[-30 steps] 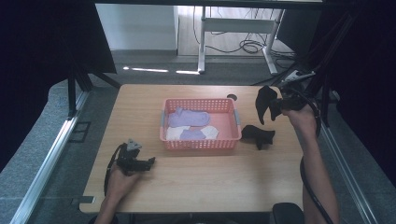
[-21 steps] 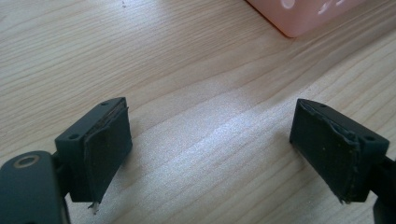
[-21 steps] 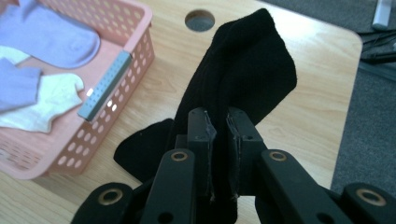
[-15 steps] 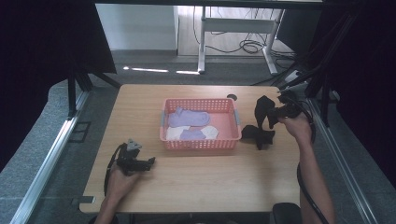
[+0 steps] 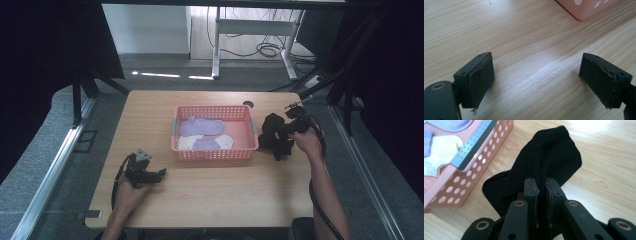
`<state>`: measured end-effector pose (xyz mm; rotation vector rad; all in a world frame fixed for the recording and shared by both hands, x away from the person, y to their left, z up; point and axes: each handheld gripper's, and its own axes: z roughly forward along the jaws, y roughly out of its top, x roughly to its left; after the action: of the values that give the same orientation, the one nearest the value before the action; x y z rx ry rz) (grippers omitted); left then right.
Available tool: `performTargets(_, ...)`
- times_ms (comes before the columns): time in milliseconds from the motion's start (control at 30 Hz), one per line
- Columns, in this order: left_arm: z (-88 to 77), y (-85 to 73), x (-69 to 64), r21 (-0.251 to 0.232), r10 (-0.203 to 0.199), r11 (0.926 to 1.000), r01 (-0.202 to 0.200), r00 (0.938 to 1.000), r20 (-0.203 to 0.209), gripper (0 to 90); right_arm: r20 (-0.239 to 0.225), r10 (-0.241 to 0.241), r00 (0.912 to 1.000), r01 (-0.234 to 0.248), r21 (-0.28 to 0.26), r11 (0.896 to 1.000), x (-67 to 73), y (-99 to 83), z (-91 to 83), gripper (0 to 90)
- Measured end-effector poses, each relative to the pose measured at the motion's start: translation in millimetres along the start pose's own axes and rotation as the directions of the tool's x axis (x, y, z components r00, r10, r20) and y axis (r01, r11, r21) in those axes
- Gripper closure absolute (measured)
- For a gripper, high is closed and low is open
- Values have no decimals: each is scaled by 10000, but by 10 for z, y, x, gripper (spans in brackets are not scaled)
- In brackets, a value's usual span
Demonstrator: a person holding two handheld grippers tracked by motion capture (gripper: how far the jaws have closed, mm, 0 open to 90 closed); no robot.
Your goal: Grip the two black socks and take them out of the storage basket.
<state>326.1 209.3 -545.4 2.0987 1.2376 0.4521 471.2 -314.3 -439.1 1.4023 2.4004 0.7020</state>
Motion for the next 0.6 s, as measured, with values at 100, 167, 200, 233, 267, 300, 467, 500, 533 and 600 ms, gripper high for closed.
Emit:
performTargets(100,0,0,0,-5,-2,10000,2,10000,-1,124,-15,-19,10000,20,132,9999,21,-28,84,808)
performTargets(167,0,0,0,4,-1,10000,1,10000,-6,124,16,-75,10000,74,256,9996,34,-48,139,806)
performTargets(200,0,0,0,0,-2,10000,2,10000,-4,124,29,-74,10000,73,307,9995,39,-57,165,805)
performTargets(233,0,0,0,-7,0,10000,0,10000,-4,124,25,-75,10000,74,349,9994,42,-68,191,804)
performTargets(267,1,0,0,-10,2,10000,-2,10000,-5,124,22,-78,10000,77,396,9992,41,-80,216,802)
performTargets(300,1,0,0,-11,4,10000,-4,10000,-4,124,10,-80,10000,79,468,9989,40,-91,243,800)
performTargets(467,1,0,1,-11,19,10000,-19,10000,-4,124,-73,50,10000,-43,880,9961,36,-161,378,783)
performTargets(500,1,0,1,-11,19,10000,-19,10000,-4,124,-73,50,10000,-43,880,9961,36,-161,378,783)
performTargets(533,1,0,1,-11,18,10000,-18,10000,-3,125,-151,124,9998,-109,948,9954,29,-189,421,773)
performTargets(600,0,0,2,-13,15,10000,-15,10000,2,124,-162,183,9997,-167,928,9955,27,-197,433,761)
